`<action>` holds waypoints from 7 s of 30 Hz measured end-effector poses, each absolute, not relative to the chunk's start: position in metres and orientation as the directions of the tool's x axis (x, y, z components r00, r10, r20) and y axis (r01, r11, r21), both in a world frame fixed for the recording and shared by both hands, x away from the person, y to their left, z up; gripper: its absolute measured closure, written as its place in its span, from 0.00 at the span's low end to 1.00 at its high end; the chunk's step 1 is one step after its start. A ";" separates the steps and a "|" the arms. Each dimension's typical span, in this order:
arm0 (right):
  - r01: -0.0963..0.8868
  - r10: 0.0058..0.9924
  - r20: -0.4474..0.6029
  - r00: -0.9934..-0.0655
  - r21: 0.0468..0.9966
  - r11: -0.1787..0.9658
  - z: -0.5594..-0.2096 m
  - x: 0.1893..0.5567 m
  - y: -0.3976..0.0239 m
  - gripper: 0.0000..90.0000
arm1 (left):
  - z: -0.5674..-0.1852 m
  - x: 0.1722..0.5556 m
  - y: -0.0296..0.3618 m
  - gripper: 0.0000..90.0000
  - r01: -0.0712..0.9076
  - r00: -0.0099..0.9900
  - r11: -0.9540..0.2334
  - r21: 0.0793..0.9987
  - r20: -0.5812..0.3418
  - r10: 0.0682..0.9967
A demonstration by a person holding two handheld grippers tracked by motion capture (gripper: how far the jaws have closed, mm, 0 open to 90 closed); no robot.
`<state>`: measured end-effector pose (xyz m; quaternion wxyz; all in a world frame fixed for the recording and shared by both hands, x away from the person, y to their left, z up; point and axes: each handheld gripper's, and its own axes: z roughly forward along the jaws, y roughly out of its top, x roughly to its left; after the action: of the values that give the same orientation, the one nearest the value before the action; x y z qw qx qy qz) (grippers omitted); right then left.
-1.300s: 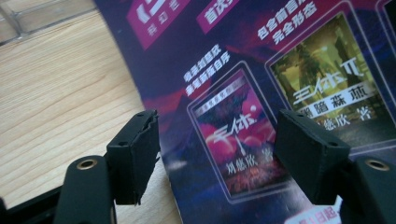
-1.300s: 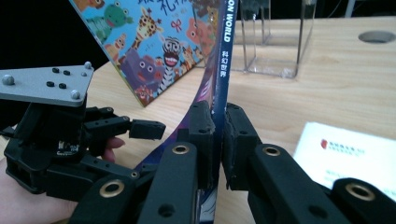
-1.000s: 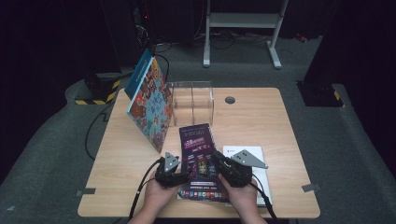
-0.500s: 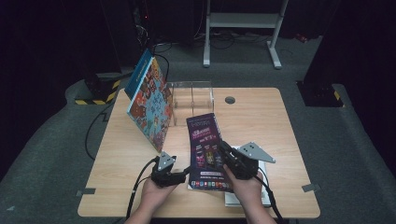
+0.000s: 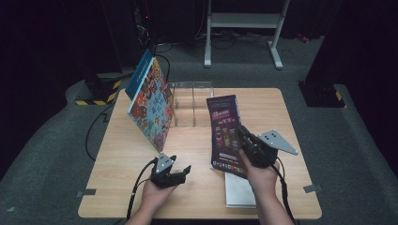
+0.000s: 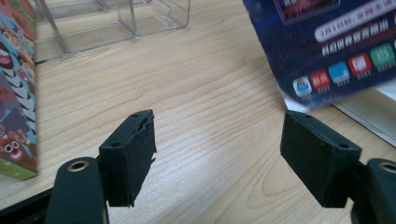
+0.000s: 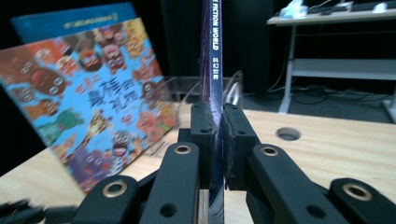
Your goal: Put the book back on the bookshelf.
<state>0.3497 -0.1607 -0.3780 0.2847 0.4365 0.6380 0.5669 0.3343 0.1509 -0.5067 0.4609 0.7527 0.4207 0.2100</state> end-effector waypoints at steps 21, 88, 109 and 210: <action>0.172 0.942 0.100 -0.320 0.984 -0.046 -0.358 0.380 -0.199 0.94 | -0.512 0.338 0.148 0.26 0.458 0.588 -0.287 0.841 -0.044 0.808; 0.126 0.944 0.052 -0.326 0.992 -0.011 -0.390 0.310 -0.206 0.94 | -0.510 0.330 0.138 0.27 0.440 0.638 -0.344 0.830 -0.019 0.770; 0.087 0.906 0.059 -0.418 0.996 -0.024 -0.361 0.332 -0.159 0.94 | -0.508 0.332 0.144 0.27 0.441 0.627 -0.325 0.836 -0.028 0.779; 0.023 0.827 -0.071 -0.557 0.995 0.101 -0.439 0.282 -0.073 0.94 | -0.369 0.340 0.091 0.30 0.290 0.555 -0.073 0.954 -0.106 0.825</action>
<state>0.2816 -0.0728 -0.4385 0.3423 0.3230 0.6584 0.5874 0.3405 0.0910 -0.3688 0.5481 0.6908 0.4036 0.2438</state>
